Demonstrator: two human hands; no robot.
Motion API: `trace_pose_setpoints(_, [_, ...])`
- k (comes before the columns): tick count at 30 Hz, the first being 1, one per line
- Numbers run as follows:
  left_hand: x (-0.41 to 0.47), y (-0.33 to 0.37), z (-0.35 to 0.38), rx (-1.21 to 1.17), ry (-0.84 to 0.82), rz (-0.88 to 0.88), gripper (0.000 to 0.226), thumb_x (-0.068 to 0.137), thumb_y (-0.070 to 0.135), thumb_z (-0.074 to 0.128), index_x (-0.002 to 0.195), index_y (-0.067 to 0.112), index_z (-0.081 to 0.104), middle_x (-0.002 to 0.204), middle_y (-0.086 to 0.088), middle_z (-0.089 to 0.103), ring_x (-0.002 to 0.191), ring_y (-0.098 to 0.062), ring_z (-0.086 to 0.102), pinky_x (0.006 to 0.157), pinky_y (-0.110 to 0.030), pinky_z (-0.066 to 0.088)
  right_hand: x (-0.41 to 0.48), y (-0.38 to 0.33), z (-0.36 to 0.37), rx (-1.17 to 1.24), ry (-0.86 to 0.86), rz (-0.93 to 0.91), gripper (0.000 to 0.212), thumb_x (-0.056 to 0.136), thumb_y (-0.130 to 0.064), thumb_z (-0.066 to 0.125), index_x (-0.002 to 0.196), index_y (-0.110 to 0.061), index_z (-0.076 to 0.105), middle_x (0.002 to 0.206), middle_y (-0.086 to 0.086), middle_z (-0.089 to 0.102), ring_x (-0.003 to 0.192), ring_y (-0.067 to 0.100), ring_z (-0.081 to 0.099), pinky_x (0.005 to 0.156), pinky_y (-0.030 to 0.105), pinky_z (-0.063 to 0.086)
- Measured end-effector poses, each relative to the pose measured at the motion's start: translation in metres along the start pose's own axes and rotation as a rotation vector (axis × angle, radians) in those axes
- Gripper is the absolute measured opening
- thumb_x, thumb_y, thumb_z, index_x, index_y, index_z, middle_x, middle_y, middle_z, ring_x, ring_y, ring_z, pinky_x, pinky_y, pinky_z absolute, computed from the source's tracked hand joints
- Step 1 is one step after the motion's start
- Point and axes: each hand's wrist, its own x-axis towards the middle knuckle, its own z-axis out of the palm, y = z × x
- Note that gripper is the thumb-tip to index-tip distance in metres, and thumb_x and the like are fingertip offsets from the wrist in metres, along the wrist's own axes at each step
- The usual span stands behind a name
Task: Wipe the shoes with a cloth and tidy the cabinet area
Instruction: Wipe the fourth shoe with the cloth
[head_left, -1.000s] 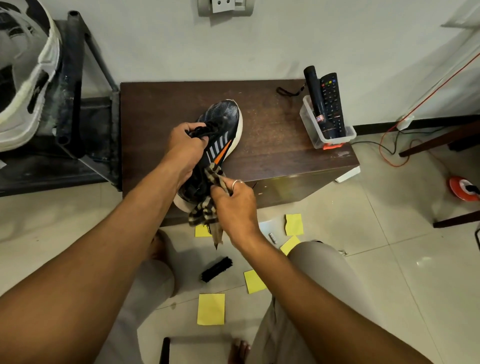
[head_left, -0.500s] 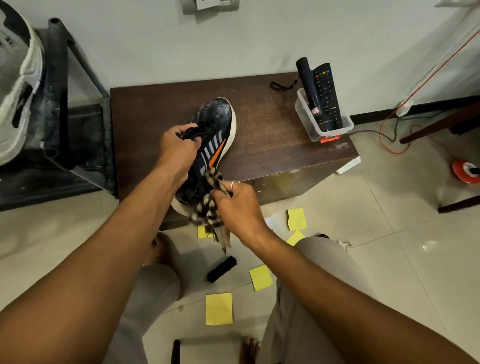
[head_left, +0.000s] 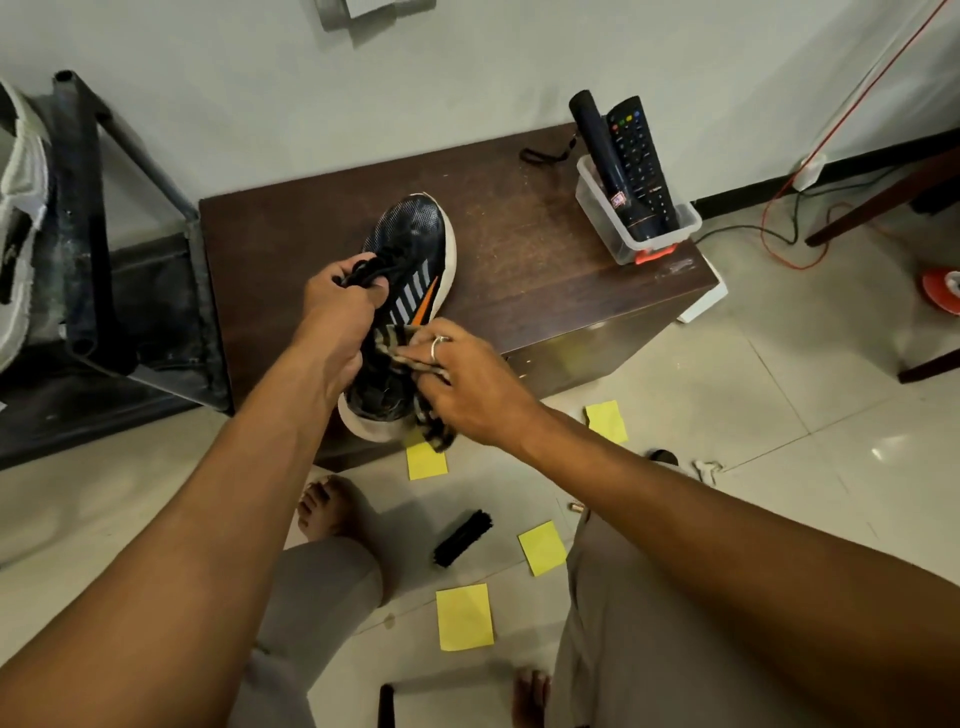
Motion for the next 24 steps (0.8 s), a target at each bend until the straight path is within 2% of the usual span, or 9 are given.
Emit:
trace_pose_setpoints(3, [-0.001, 0.001, -0.002, -0.032, -0.033, -0.011, 0.034, 0.096, -0.001, 0.060, 0.125, 0.017, 0.067, 0.111, -0.004, 0.073, 0.098, -0.014, 0.069, 0.087, -0.030, 0.057, 0.012, 0.003, -0.001, -0.038, 0.090, -0.035, 0.025, 0.098, -0.004, 0.057, 0.118, -0.004, 0.072, 0.120, 0.001, 0.058, 0.102, 0.020, 0.063, 0.091, 0.042, 0.056])
trace_pose_setpoints(6, [-0.005, 0.003, -0.005, -0.127, -0.078, -0.046, 0.028, 0.098, -0.001, 0.057, 0.117, 0.018, 0.067, 0.098, -0.005, 0.073, 0.087, -0.018, 0.071, 0.079, -0.034, 0.059, 0.029, -0.004, 0.005, -0.028, 0.216, 0.063, 0.027, 0.099, -0.008, 0.056, 0.122, -0.004, 0.070, 0.119, 0.002, 0.057, 0.101, 0.018, 0.062, 0.092, 0.041, 0.055])
trace_pose_setpoints(9, [-0.005, 0.005, -0.007, -0.153, -0.084, -0.057, 0.026, 0.099, -0.001, 0.056, 0.109, 0.019, 0.067, 0.091, -0.003, 0.073, 0.081, -0.016, 0.072, 0.074, -0.032, 0.059, 0.021, -0.011, 0.006, -0.041, 0.132, 0.033, 0.027, 0.097, -0.006, 0.058, 0.120, -0.005, 0.072, 0.121, 0.003, 0.058, 0.102, 0.018, 0.062, 0.093, 0.036, 0.055])
trace_pose_setpoints(12, [-0.004, 0.005, -0.003, -0.088, -0.086, -0.041, 0.031, 0.099, -0.002, 0.055, 0.119, 0.018, 0.066, 0.102, -0.003, 0.073, 0.092, -0.016, 0.071, 0.081, -0.031, 0.059, 0.003, -0.009, -0.010, -0.027, -0.081, -0.002, 0.026, 0.096, -0.007, 0.059, 0.117, -0.010, 0.074, 0.116, 0.000, 0.061, 0.101, 0.015, 0.063, 0.089, 0.029, 0.054])
trace_pose_setpoints(14, [-0.004, 0.003, 0.000, -0.011, -0.084, -0.012, 0.032, 0.099, 0.000, 0.056, 0.124, 0.018, 0.065, 0.110, -0.005, 0.072, 0.096, -0.015, 0.070, 0.085, -0.031, 0.058, 0.004, -0.005, -0.022, -0.026, -0.153, 0.008, 0.023, 0.097, -0.008, 0.060, 0.114, -0.011, 0.075, 0.109, -0.003, 0.061, 0.097, 0.011, 0.061, 0.084, 0.026, 0.052])
trace_pose_setpoints(17, [0.000, -0.003, 0.000, 0.194, -0.084, 0.120, 0.039, 0.092, 0.008, 0.063, 0.123, 0.031, 0.062, 0.133, -0.002, 0.062, 0.118, -0.017, 0.062, 0.105, -0.040, 0.051, 0.020, -0.003, -0.024, -0.030, 0.080, -0.004, 0.027, 0.096, -0.007, 0.058, 0.118, -0.012, 0.074, 0.110, -0.002, 0.059, 0.099, 0.012, 0.061, 0.089, 0.029, 0.053])
trace_pose_setpoints(19, [-0.001, -0.004, -0.002, 0.395, -0.137, 0.171, 0.058, 0.085, 0.007, 0.059, 0.129, 0.044, 0.057, 0.159, 0.004, 0.037, 0.145, -0.018, 0.038, 0.119, -0.042, 0.035, 0.031, -0.007, -0.017, -0.024, 0.232, 0.054, 0.032, 0.097, -0.007, 0.056, 0.126, -0.008, 0.070, 0.120, 0.002, 0.060, 0.106, 0.019, 0.062, 0.095, 0.038, 0.054])
trace_pose_setpoints(21, [-0.003, -0.003, -0.001, 0.429, -0.150, 0.164, 0.071, 0.085, -0.004, 0.054, 0.138, 0.043, 0.054, 0.166, 0.011, 0.025, 0.154, -0.015, 0.019, 0.124, -0.040, 0.024, 0.032, -0.012, -0.006, -0.027, 0.226, 0.094, 0.036, 0.096, -0.005, 0.054, 0.129, -0.007, 0.067, 0.125, 0.003, 0.059, 0.110, 0.022, 0.062, 0.098, 0.043, 0.053])
trace_pose_setpoints(24, [-0.006, -0.003, 0.001, 0.231, -0.095, 0.204, 0.058, 0.093, -0.008, 0.054, 0.140, 0.024, 0.058, 0.155, 0.003, 0.046, 0.145, -0.011, 0.038, 0.119, -0.028, 0.033, 0.018, -0.012, -0.003, -0.043, 0.104, 0.057, 0.037, 0.094, -0.005, 0.056, 0.127, -0.011, 0.069, 0.126, 0.001, 0.059, 0.108, 0.022, 0.063, 0.095, 0.043, 0.055])
